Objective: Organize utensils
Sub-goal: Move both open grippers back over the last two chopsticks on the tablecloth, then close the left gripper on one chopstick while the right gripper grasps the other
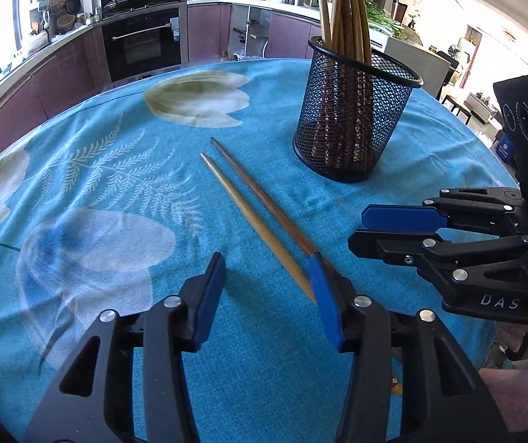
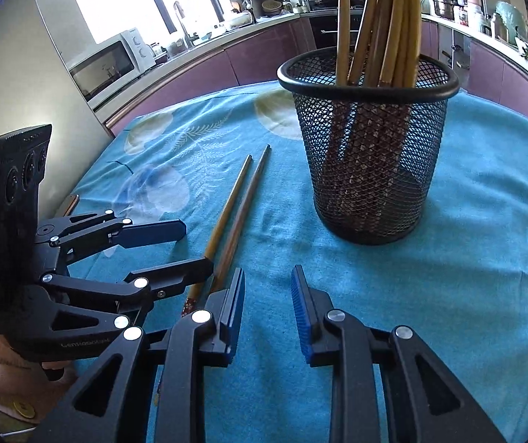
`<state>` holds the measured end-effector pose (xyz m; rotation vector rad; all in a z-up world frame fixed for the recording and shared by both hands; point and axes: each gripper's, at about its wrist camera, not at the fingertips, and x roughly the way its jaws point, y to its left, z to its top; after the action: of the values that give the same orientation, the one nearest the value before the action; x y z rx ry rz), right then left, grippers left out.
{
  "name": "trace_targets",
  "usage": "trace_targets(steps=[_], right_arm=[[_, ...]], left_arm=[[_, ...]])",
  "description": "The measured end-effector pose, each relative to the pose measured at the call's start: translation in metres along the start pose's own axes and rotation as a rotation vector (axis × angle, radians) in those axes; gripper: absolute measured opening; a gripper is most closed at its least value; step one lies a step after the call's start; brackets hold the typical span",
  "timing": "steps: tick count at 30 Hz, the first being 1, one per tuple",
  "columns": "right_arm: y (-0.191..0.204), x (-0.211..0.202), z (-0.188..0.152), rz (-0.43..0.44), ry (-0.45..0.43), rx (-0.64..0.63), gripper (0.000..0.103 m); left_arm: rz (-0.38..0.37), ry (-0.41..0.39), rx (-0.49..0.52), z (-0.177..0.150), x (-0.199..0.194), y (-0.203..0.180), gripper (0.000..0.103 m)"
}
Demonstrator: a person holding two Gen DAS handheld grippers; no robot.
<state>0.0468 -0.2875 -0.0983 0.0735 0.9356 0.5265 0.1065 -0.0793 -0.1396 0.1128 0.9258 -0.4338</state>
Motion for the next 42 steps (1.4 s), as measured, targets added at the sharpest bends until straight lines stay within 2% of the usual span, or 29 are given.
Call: trace_targets(steps=[3,9,15,25,31,39,42], right_arm=[[0.002,0.001,0.004,0.005,-0.001,-0.006,0.025],[0.007,0.013,0.019,0.015,-0.011,-0.016,0.025],[0.01,0.026,0.029,0.03,0.006,-0.01,0.025],[0.017,0.029,0.03,-0.04,0.012,-0.053,0.021],[0.017,0.03,0.032,-0.053,0.025,-0.057,0.021],[0.018,0.038,0.038,-0.066,0.024,-0.055,0.02],[0.017,0.041,0.039,-0.071,0.015,-0.05,0.019]], left_arm=[[0.002,0.007,0.005,-0.001,0.0,0.0,0.041],[0.015,0.014,0.028,-0.003,0.0,-0.004,0.04],[0.015,0.019,0.033,-0.006,-0.003,-0.004,0.033],[0.009,0.017,0.018,-0.011,-0.01,0.002,0.03],[-0.001,0.02,-0.014,-0.002,-0.006,0.013,0.03],[0.01,0.032,-0.006,0.013,0.008,0.019,0.03],[0.013,0.032,-0.009,0.017,0.011,0.021,0.026]])
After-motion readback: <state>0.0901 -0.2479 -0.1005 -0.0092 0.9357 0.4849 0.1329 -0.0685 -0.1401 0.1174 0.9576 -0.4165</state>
